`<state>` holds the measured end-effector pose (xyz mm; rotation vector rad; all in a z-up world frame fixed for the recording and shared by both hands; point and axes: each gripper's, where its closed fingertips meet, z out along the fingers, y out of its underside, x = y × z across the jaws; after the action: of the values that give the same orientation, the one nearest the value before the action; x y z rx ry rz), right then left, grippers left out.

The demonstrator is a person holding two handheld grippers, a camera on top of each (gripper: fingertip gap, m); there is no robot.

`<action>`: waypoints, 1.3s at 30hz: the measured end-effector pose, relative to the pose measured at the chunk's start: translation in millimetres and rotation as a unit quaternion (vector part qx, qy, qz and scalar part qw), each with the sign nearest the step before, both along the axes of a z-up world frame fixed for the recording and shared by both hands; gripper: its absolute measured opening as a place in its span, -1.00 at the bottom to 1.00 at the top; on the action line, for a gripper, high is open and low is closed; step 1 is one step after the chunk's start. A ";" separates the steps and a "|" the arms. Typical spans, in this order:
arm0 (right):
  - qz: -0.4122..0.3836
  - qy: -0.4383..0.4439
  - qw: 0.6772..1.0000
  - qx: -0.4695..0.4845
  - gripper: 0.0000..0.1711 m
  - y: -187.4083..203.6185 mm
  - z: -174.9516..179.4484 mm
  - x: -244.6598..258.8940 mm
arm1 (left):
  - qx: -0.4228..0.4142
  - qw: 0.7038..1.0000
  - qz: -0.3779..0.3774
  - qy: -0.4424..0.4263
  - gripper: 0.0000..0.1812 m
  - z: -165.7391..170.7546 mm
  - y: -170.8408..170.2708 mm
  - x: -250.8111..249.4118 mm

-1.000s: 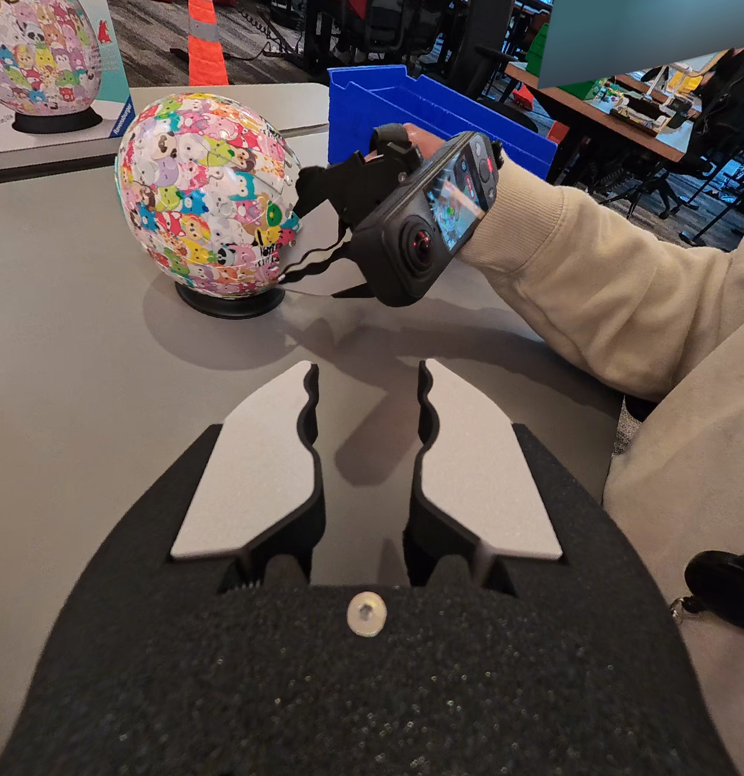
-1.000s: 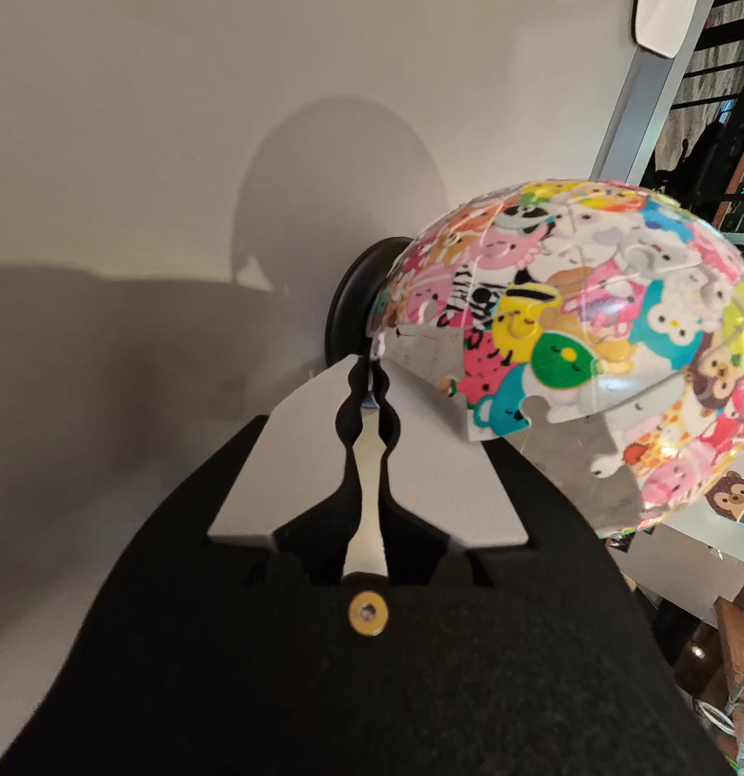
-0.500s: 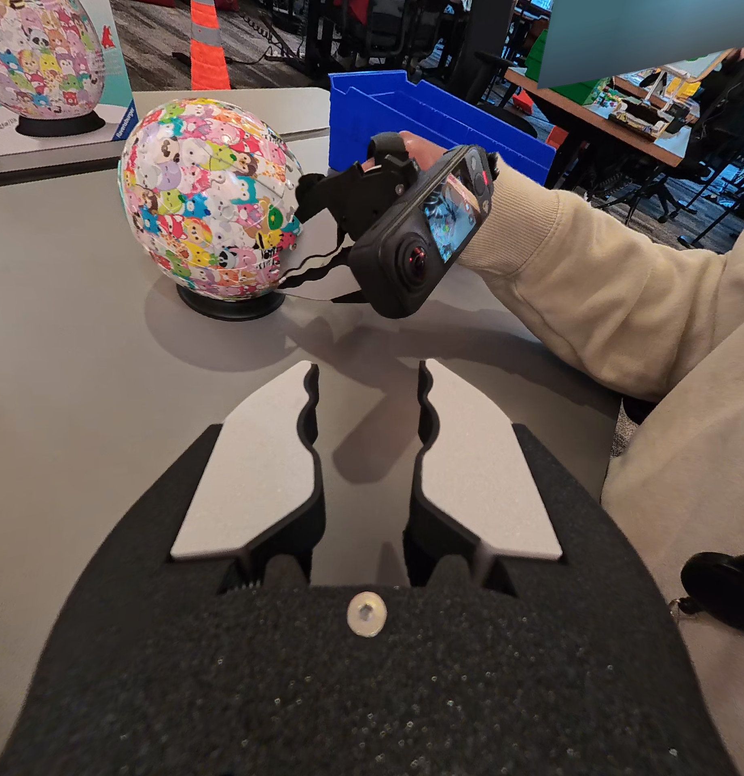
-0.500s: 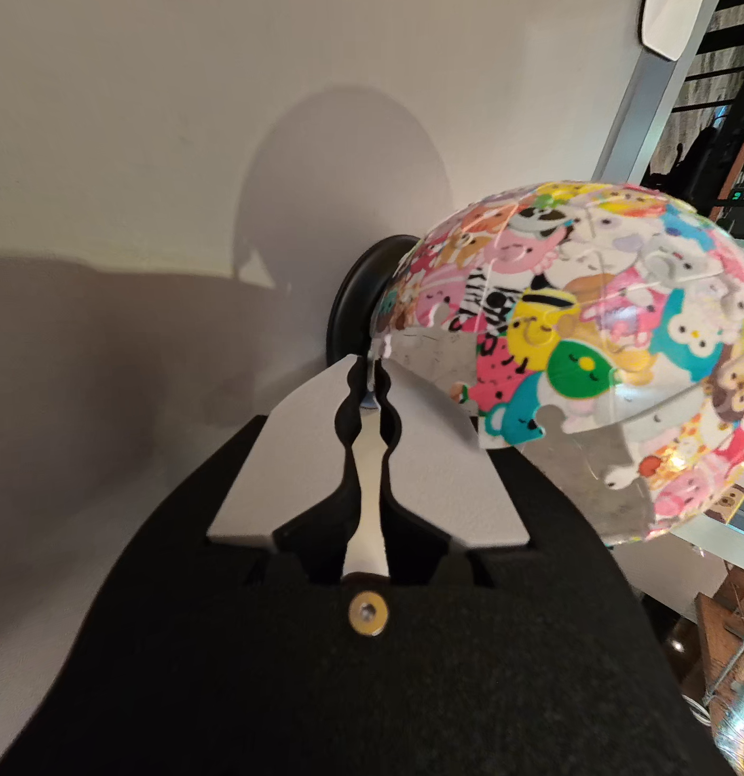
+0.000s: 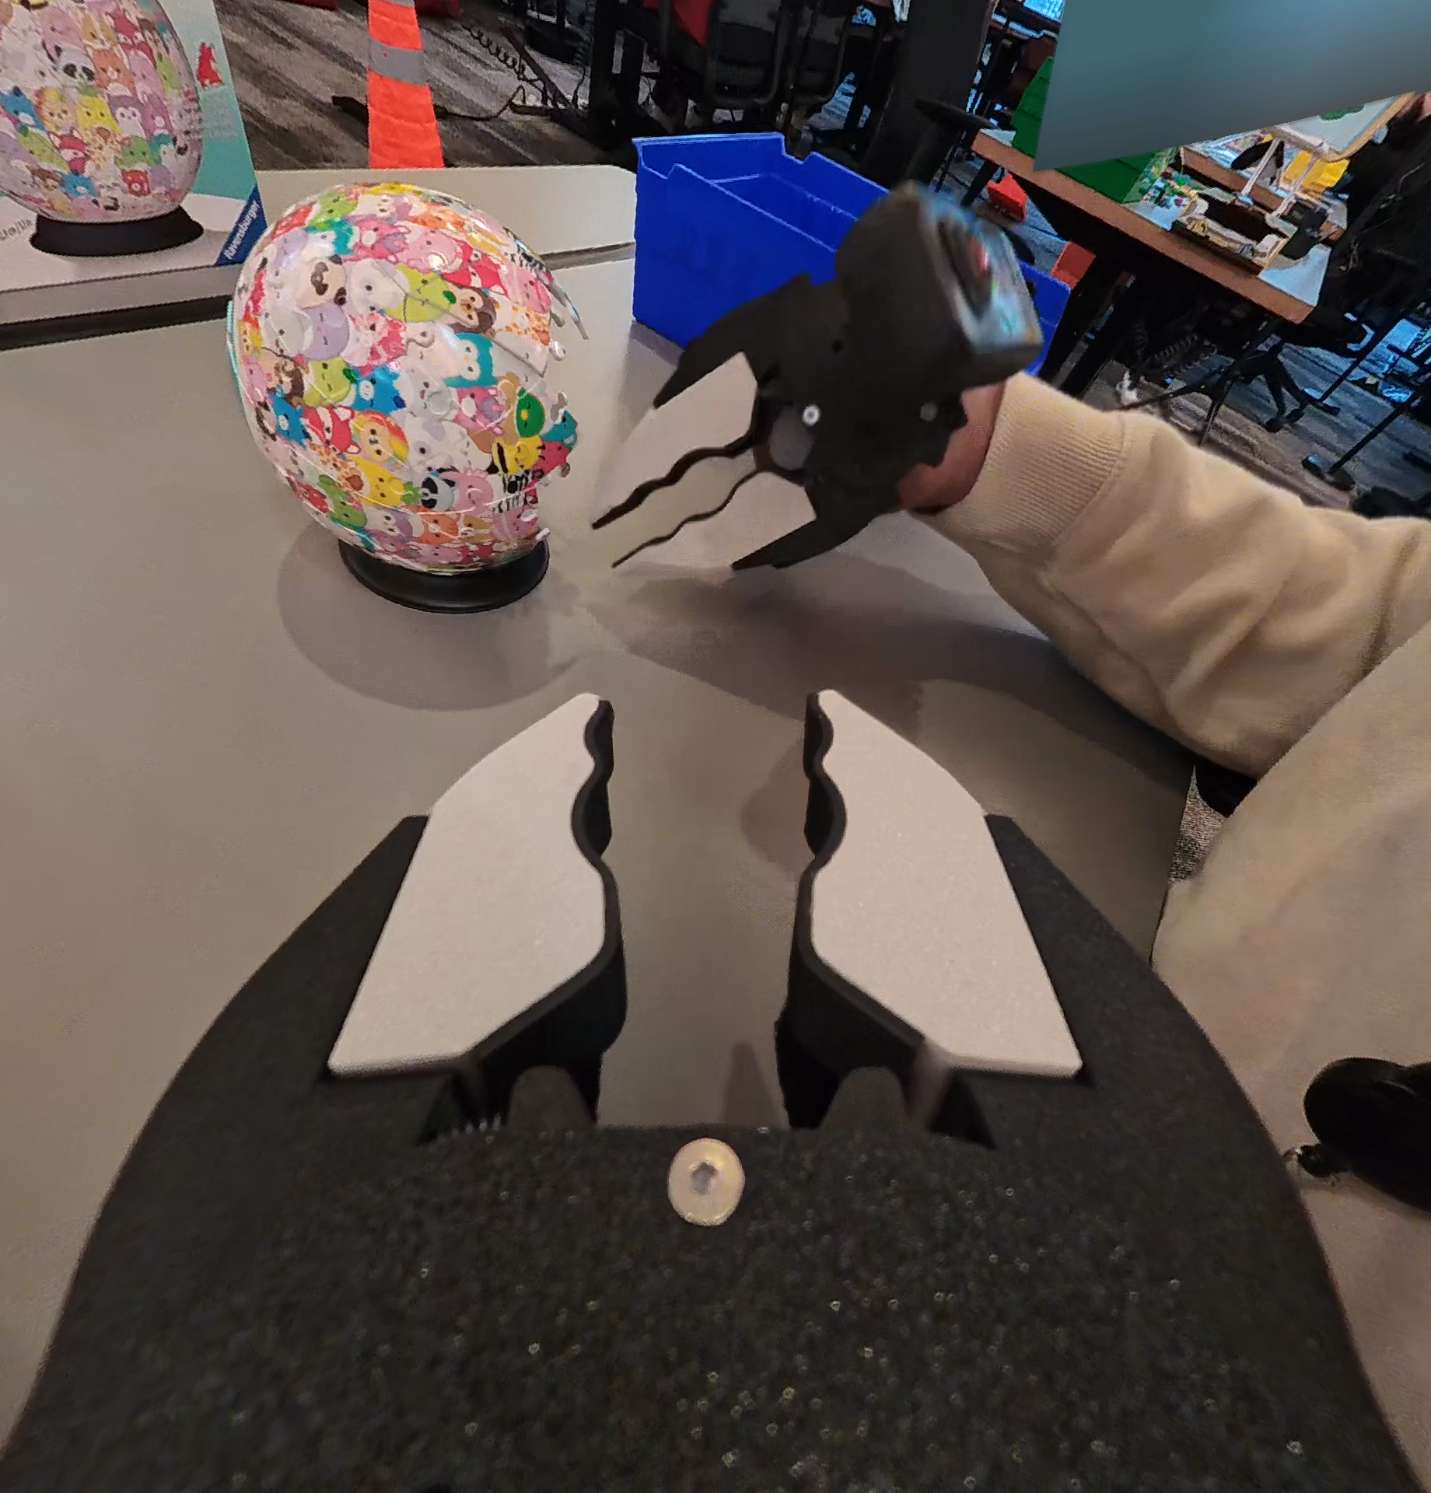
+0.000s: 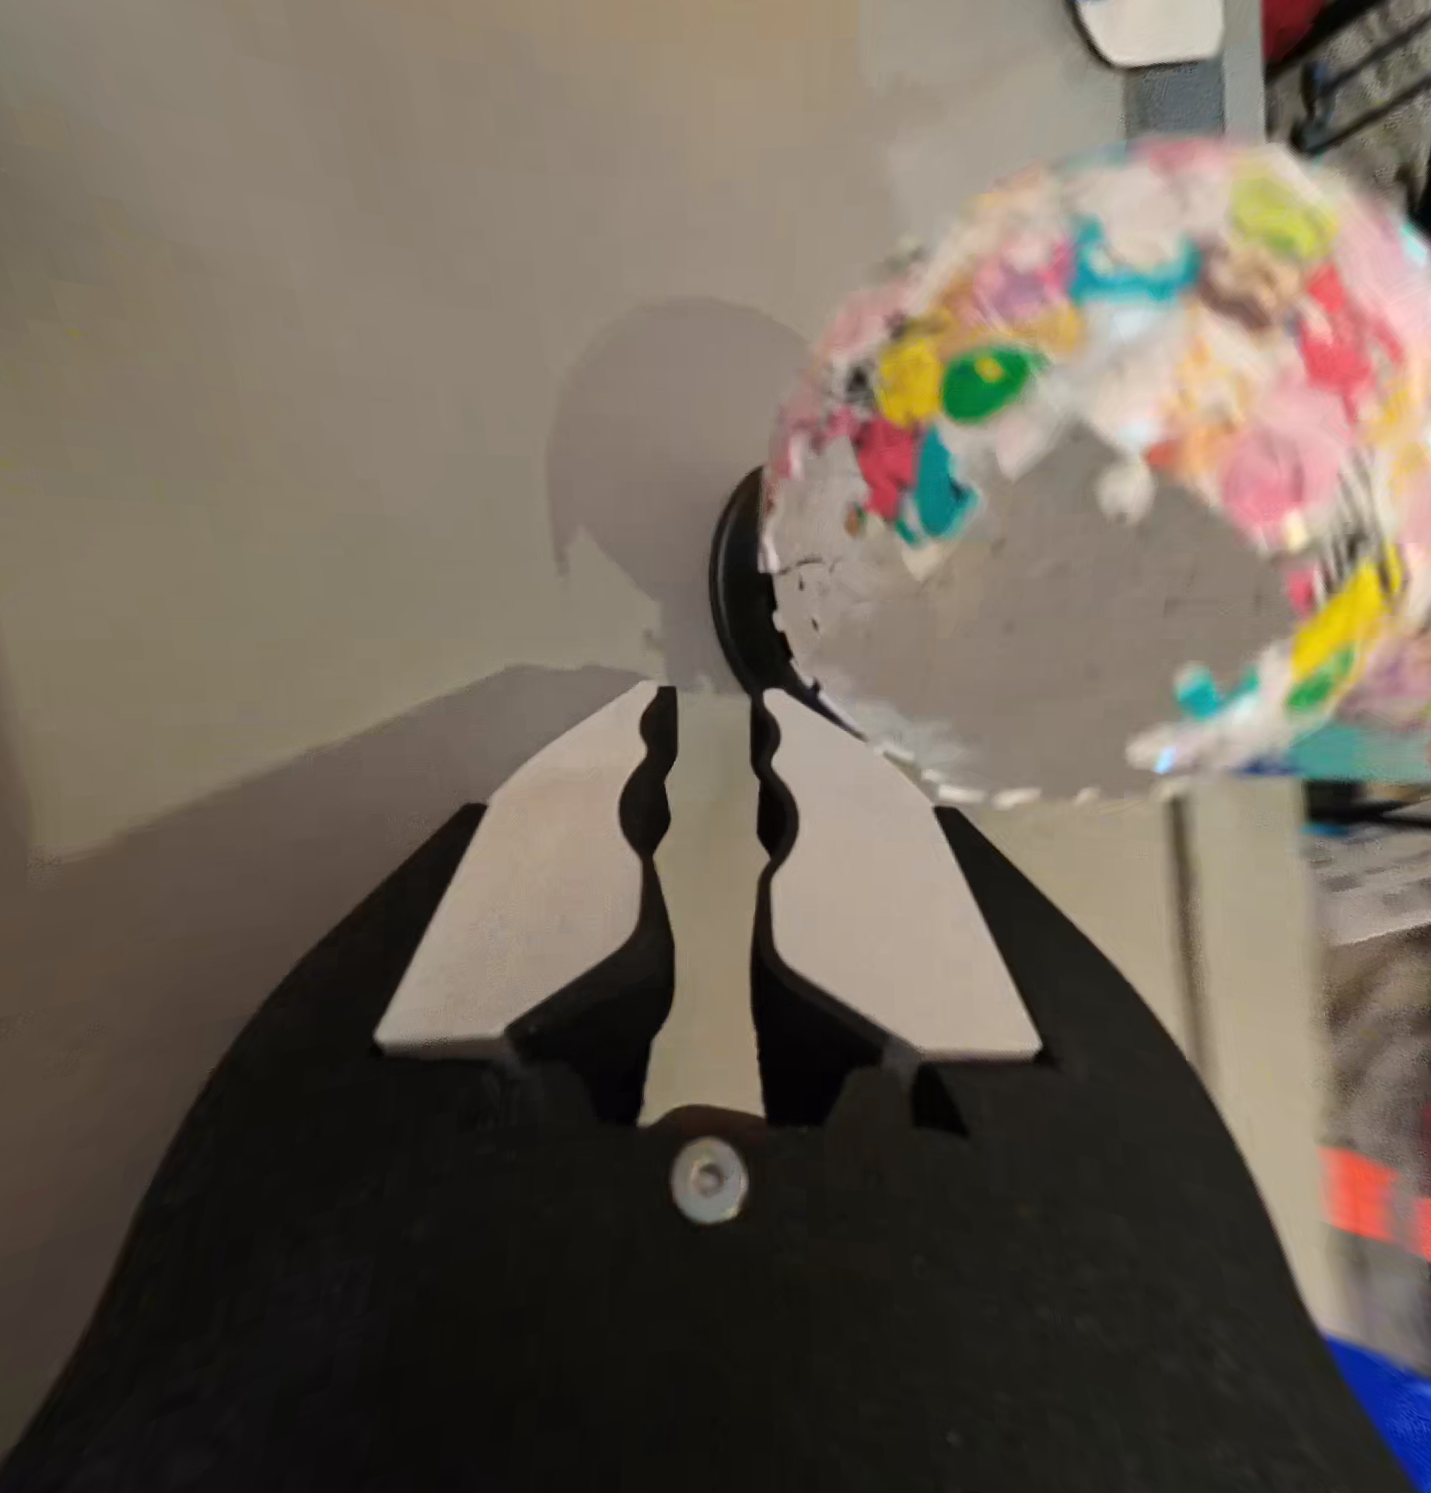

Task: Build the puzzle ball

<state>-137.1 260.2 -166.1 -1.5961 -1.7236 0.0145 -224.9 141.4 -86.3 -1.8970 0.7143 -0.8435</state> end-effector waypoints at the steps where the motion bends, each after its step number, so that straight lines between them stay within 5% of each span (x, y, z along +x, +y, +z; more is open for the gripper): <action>1: -0.026 0.046 0.998 -0.031 -0.81 0.3 1.8 4.1 | 0.001 1.000 0.001 -0.001 -0.51 0.6 0.3 -0.2; 7: -0.128 0.267 0.946 -0.130 -0.94 16.0 19.7 13.8 | 0.006 1.000 0.010 0.000 -0.51 0.6 5.0 -0.4; 10: -0.134 0.234 0.955 -0.121 -0.73 26.8 12.7 4.1 | 0.009 1.000 0.010 0.002 -0.51 2.4 4.8 1.8; 23: 0.026 0.055 0.997 -0.048 -0.46 15.0 -18.2 -27.3 | 0.028 0.999 0.035 0.019 -0.52 11.0 -5.3 -9.2; 32: -0.019 0.035 0.997 -0.065 -0.31 23.9 -17.3 -29.7 | 0.023 0.999 0.031 0.021 -0.52 7.7 -1.4 -4.8; 39: -0.038 0.020 0.994 -0.104 -0.43 18.8 -21.4 -29.2 | 0.017 0.999 0.028 0.023 -0.52 3.9 1.6 -2.9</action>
<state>-166.3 279.0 -187.5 -1.7992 -1.6734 0.1949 -227.8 143.0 -82.4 -1.9029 0.6962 -0.7499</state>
